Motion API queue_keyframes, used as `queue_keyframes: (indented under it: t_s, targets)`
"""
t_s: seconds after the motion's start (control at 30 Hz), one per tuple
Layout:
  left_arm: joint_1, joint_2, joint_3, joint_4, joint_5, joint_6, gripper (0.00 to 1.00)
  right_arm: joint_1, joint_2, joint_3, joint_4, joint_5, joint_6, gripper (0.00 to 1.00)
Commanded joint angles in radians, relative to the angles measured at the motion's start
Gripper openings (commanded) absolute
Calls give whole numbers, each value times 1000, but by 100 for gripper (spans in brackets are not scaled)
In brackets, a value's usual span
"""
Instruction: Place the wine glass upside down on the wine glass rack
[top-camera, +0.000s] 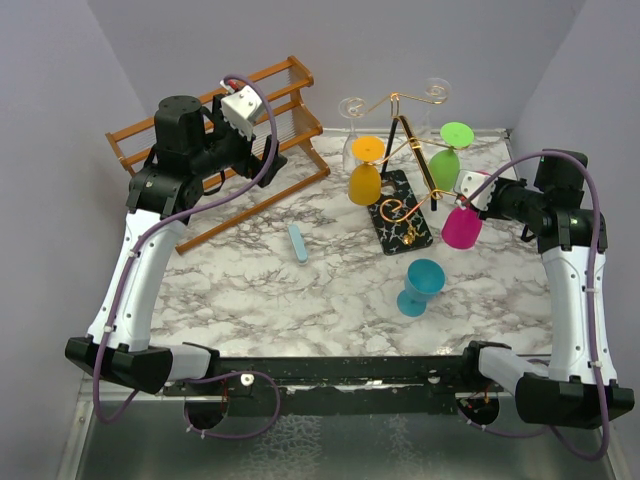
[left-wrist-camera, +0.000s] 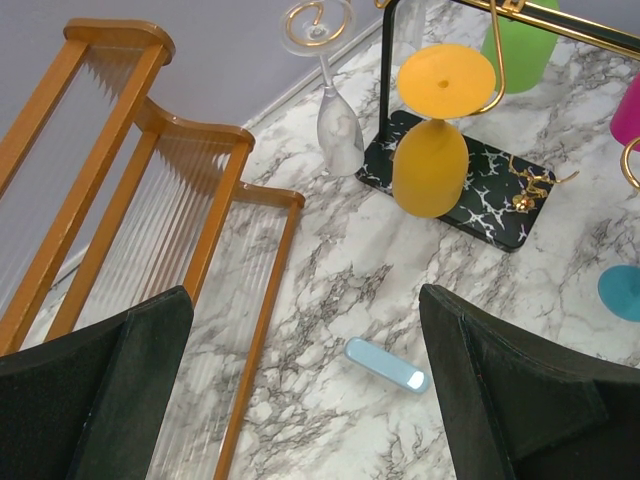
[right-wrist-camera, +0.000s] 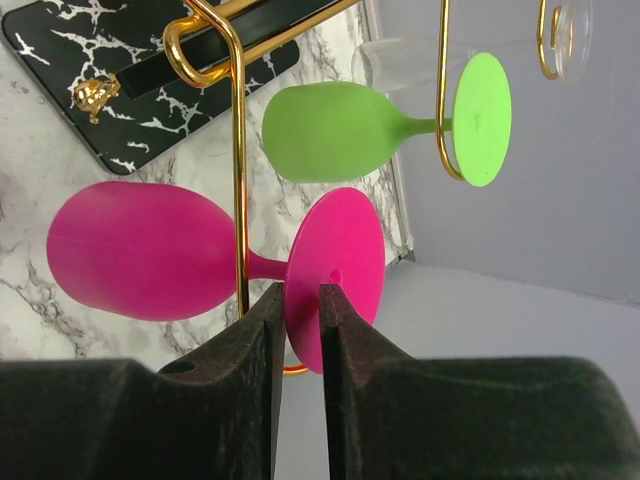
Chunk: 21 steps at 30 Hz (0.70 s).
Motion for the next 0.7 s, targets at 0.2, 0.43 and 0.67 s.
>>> queue_keyframes:
  t_s: [0.2,0.43,0.67]
  targets:
    - [6,-32,-10,24,34,10,99,5,-24,5,-38,-49,2,23]
    - [6,-36,-13,24,33,12,99,5,-22,16,-52,-74,8,26]
    - [6,-43,-29,27,28,21,99,5,-30,19,-63,-104,20,31]
